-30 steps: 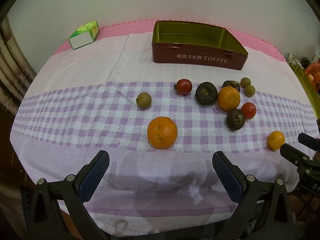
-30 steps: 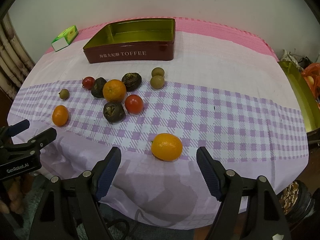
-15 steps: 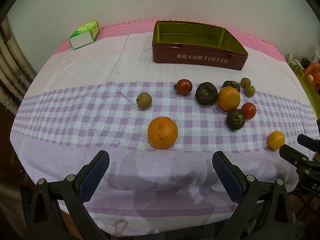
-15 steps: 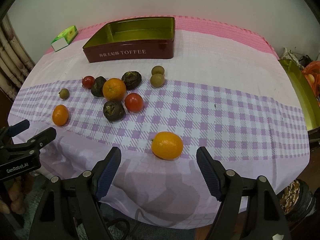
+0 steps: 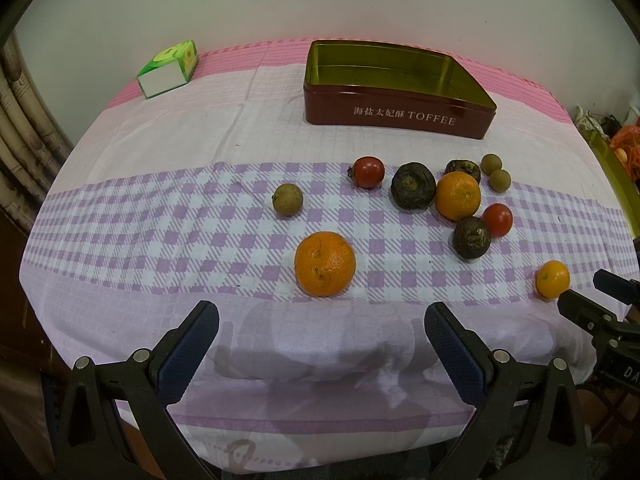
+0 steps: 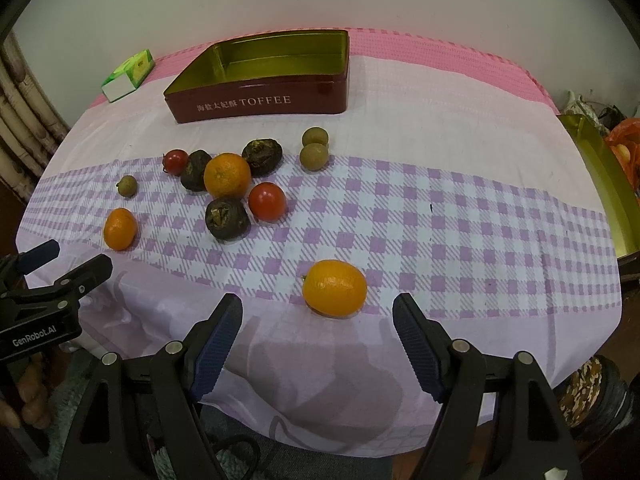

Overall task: Organize fruits
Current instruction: 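Move both tools toward the oranges in front of the tin, then grasp the large orange with the left tool while the right tool grasps the small orange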

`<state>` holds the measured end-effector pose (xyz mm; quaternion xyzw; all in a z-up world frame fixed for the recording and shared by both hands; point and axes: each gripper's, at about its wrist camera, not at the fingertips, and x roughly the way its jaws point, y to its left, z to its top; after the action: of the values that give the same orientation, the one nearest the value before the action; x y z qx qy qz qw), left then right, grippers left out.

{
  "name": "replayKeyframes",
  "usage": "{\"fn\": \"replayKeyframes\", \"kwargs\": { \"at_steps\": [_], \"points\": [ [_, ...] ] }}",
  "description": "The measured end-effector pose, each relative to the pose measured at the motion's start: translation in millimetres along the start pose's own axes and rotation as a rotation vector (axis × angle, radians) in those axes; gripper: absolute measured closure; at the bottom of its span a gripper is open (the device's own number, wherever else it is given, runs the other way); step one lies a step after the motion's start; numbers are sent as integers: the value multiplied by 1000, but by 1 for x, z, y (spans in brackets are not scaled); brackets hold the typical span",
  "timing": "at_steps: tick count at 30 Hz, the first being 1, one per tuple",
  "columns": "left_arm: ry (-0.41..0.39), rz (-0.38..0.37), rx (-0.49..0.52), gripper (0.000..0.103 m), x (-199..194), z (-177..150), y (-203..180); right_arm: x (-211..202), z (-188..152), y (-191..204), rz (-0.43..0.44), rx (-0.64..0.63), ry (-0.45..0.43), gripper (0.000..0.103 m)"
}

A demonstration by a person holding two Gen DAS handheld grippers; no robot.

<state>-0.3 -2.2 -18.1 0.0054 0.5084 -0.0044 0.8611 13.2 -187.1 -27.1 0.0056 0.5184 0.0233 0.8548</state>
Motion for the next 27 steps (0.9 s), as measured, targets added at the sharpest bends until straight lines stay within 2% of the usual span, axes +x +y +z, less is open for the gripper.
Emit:
{"fn": "replayKeyframes", "kwargs": {
  "at_steps": [11, 14, 18, 27],
  "points": [
    [20, -4, -14, 1, 5, -1, 4, 7, -1, -4, 19, 26, 21, 31],
    [3, 3, -42, 7, 2, 1, 11, 8, -1, -7, 24, 35, 29, 31],
    [0, 0, -81, 7, 2, 4, 22, 16, 0, -12, 28, 54, 54, 32],
    [19, 2, -55, 10, 15, 12, 21, 32, 5, -18, -1, 58, 86, 35]
  ]
}}
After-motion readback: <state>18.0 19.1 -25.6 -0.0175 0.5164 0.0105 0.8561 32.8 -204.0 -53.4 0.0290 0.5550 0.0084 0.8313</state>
